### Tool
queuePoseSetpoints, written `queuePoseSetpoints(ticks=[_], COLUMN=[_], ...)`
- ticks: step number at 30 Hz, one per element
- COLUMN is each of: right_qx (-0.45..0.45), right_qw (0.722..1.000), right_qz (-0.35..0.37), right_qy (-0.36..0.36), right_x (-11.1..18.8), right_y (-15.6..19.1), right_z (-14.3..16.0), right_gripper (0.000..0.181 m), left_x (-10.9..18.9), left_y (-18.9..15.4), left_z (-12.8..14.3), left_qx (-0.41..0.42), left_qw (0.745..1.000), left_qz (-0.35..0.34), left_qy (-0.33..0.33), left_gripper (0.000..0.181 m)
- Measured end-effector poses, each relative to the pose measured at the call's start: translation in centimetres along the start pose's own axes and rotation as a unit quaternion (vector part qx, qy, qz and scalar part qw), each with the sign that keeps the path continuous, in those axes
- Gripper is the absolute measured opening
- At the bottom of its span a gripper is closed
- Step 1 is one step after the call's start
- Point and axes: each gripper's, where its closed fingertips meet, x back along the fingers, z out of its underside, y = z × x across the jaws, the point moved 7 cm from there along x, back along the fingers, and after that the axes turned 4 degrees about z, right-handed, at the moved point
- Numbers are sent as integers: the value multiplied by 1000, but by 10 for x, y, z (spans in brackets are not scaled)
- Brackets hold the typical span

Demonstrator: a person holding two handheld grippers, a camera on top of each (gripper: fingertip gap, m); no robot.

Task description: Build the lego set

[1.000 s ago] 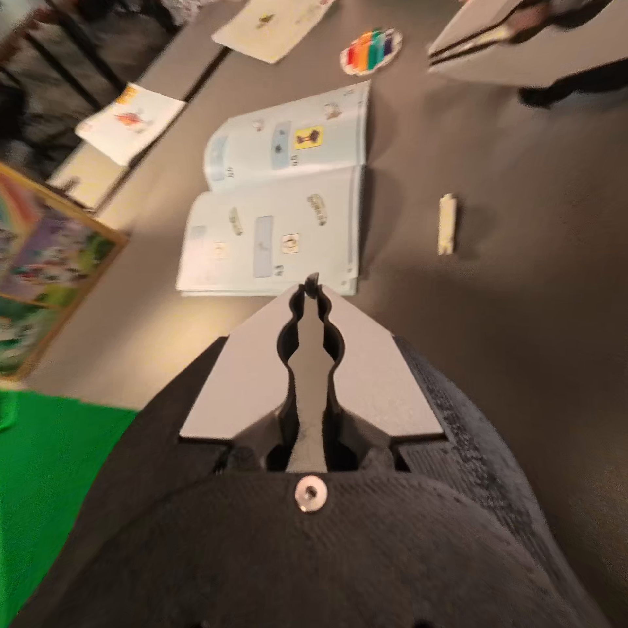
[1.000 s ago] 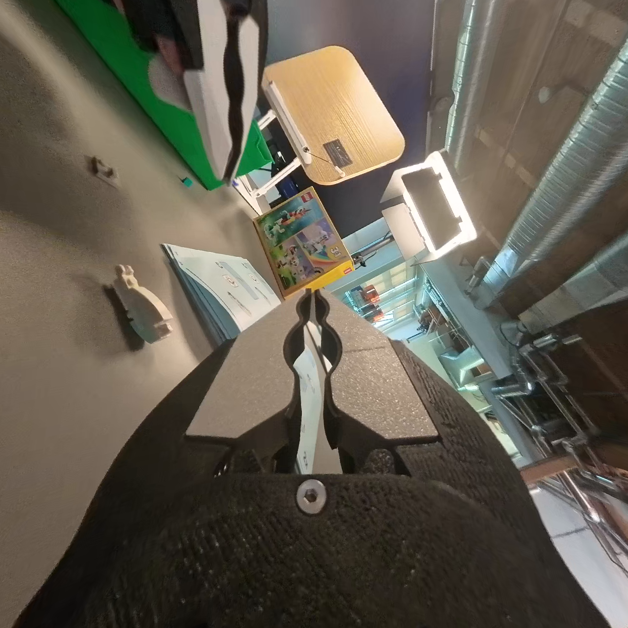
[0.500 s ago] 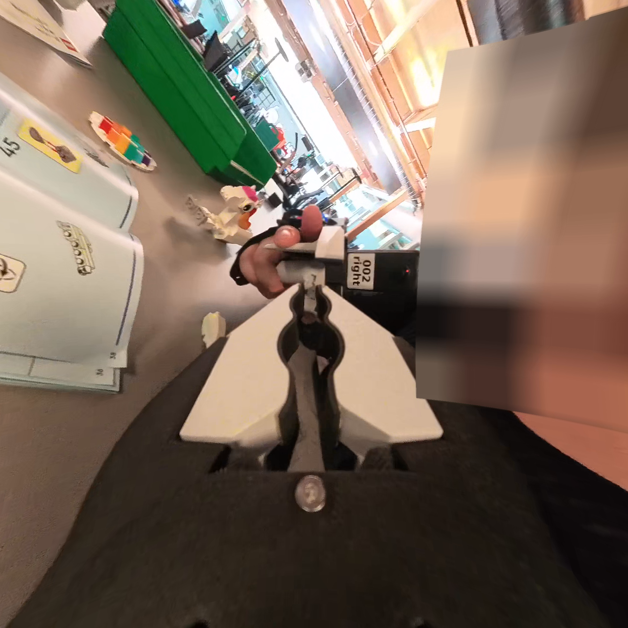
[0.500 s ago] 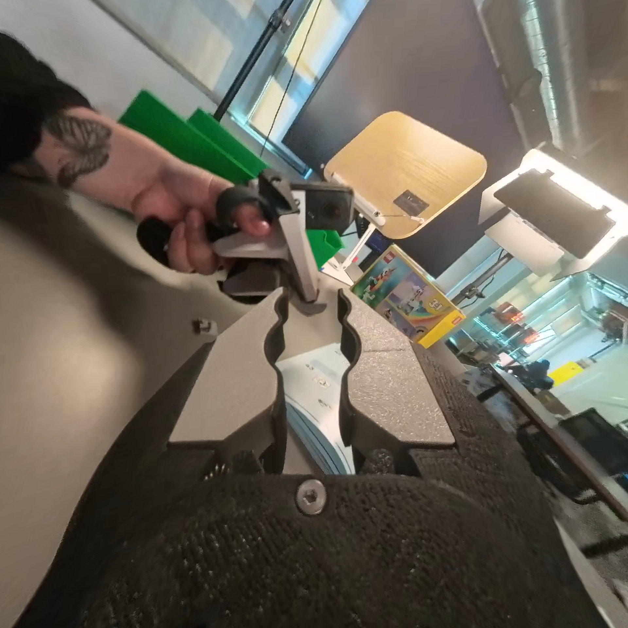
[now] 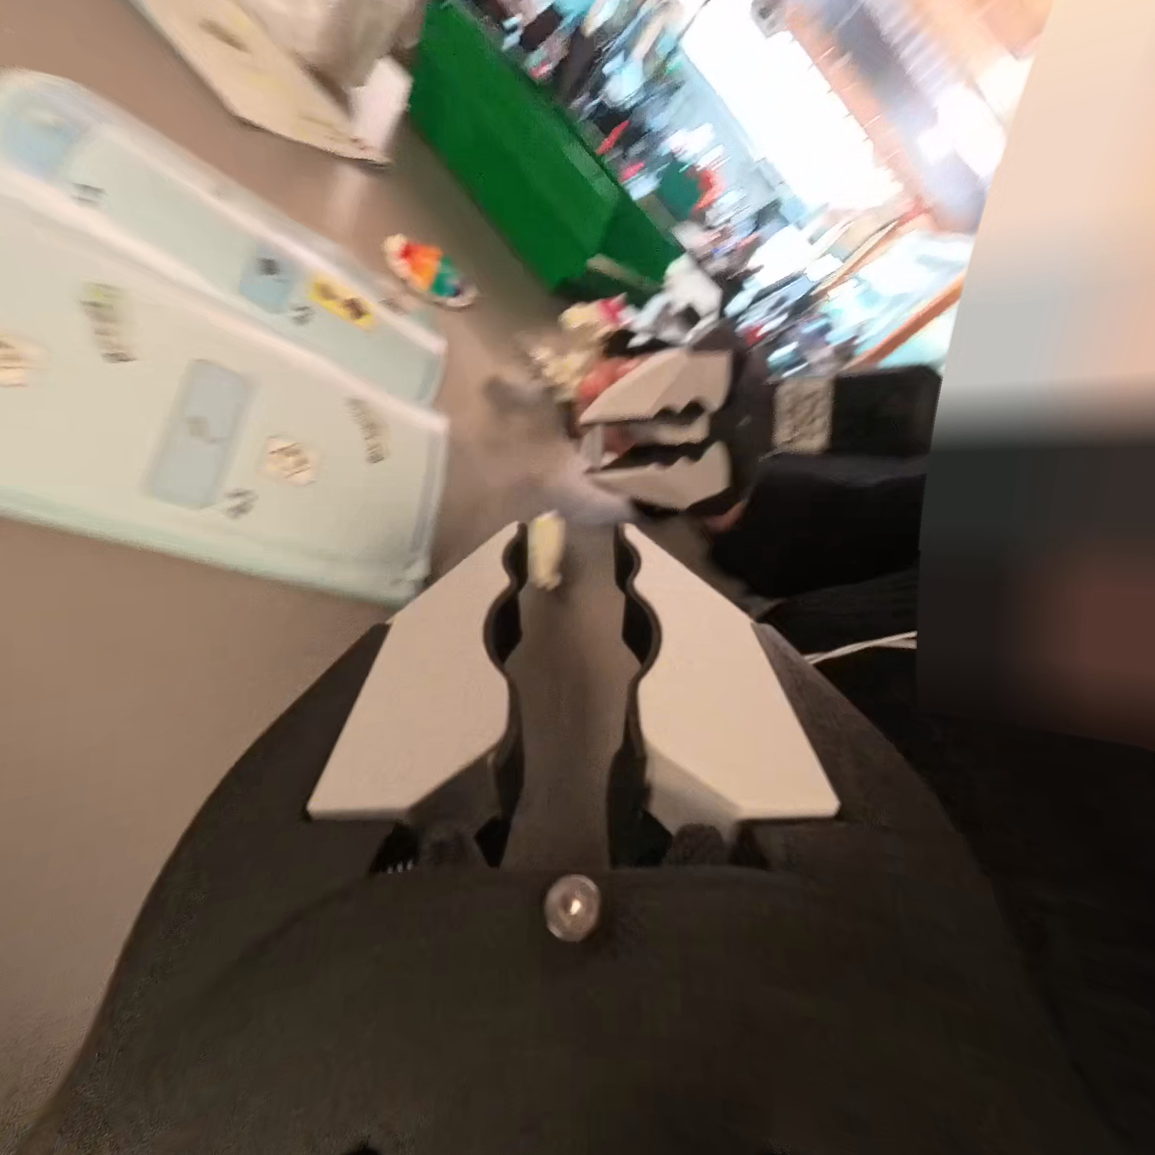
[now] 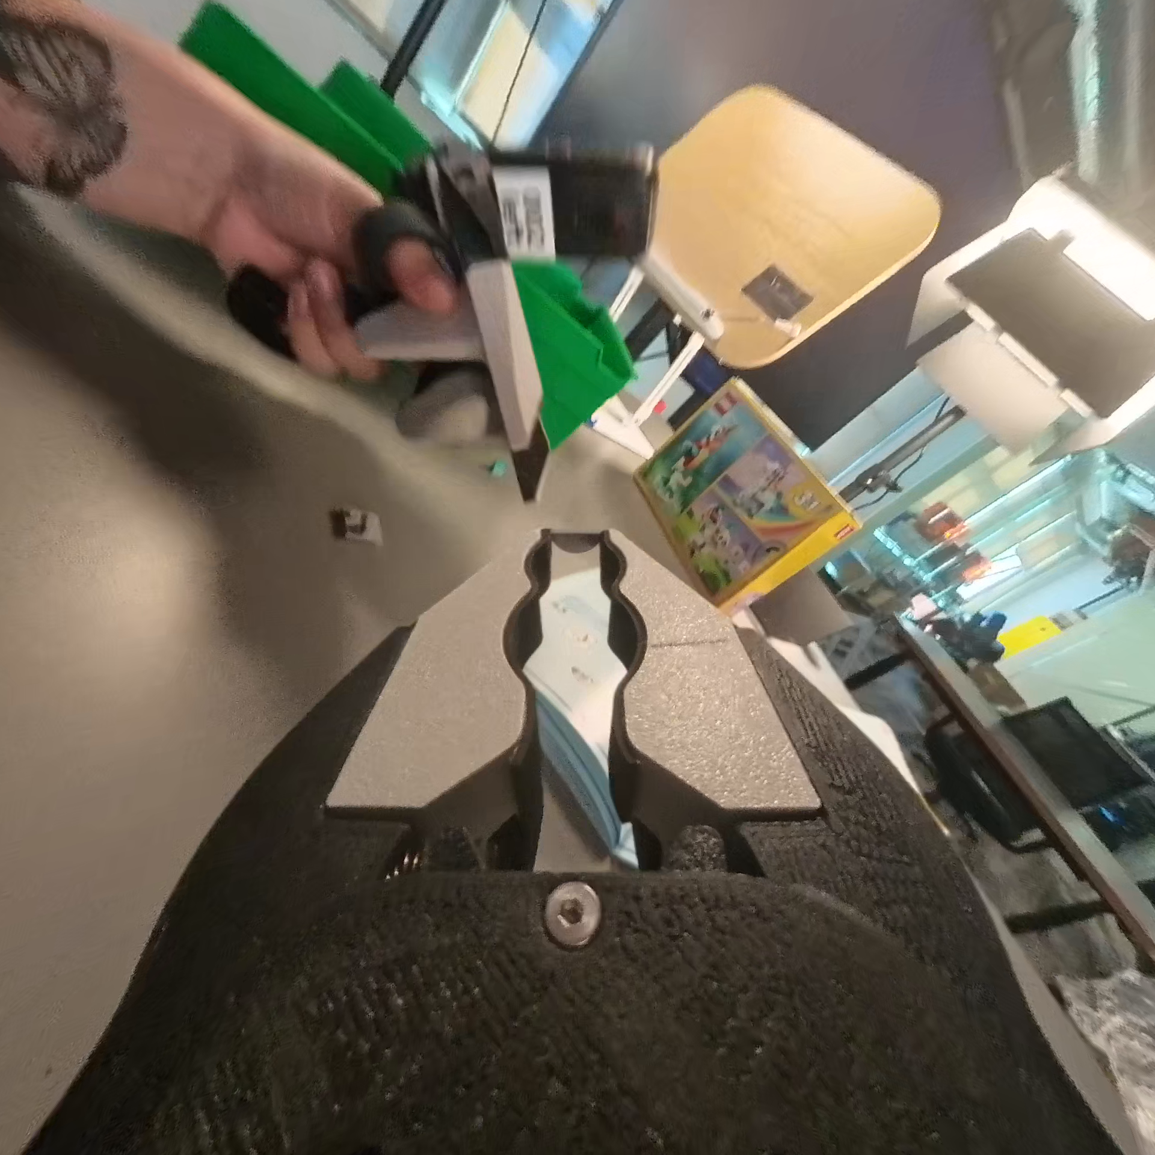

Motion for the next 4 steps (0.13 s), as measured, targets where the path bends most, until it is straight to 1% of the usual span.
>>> queuePoseSetpoints(ticks=[1,2,4], right_qx=[-3,-8,-17], right_qw=[1000,999,996], right_qz=[-14,-32,-70], right_qy=[16,32,61], right_x=[-1,-2,-6], right_y=[1,2,7], right_z=[4,8,14], right_gripper=[13,13,13], left_x=[6,12,18], left_y=[3,5,6], left_z=[5,12,26], left_qx=[-28,-52,-77], left_qw=[998,993,983], left_qz=[-52,-92,-126], left_qy=[26,55,106], left_gripper=[31,36,41])
